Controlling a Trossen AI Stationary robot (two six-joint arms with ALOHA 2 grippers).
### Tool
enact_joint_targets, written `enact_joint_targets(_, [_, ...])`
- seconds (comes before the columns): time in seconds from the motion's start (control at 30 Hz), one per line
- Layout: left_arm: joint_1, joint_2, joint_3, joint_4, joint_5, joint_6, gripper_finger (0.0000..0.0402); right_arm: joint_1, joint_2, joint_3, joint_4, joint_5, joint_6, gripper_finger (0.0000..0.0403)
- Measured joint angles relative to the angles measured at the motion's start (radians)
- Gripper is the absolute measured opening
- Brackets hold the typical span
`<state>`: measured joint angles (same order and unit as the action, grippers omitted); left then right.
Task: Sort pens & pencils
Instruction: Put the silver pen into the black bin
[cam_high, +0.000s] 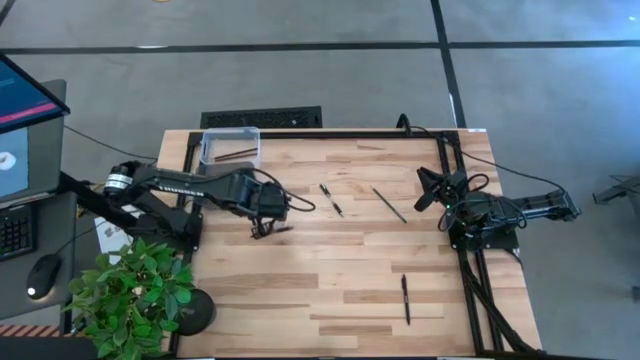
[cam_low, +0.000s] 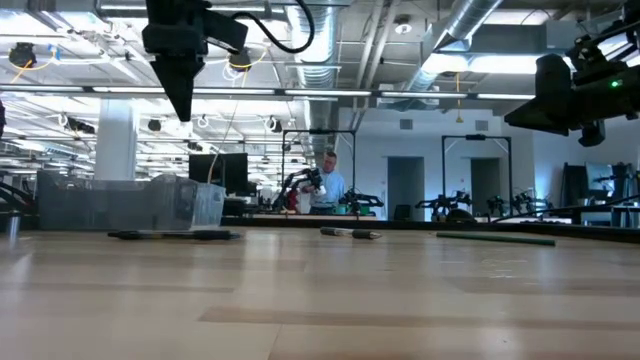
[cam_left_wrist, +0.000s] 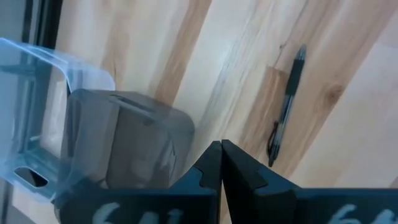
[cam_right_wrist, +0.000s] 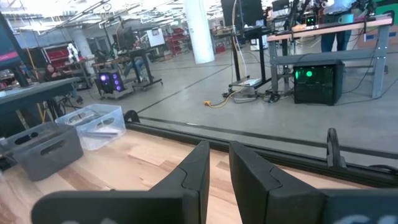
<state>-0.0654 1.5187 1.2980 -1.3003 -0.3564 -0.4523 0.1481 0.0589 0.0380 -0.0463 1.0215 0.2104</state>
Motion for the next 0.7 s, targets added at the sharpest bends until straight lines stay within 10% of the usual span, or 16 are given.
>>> enact_joint_targets(0.7, [0.002,0.0,0.0,0.02,0.021,0.13,0.0107,0.0,0.0,0.0,0.0,0.0,0.0,0.0082])
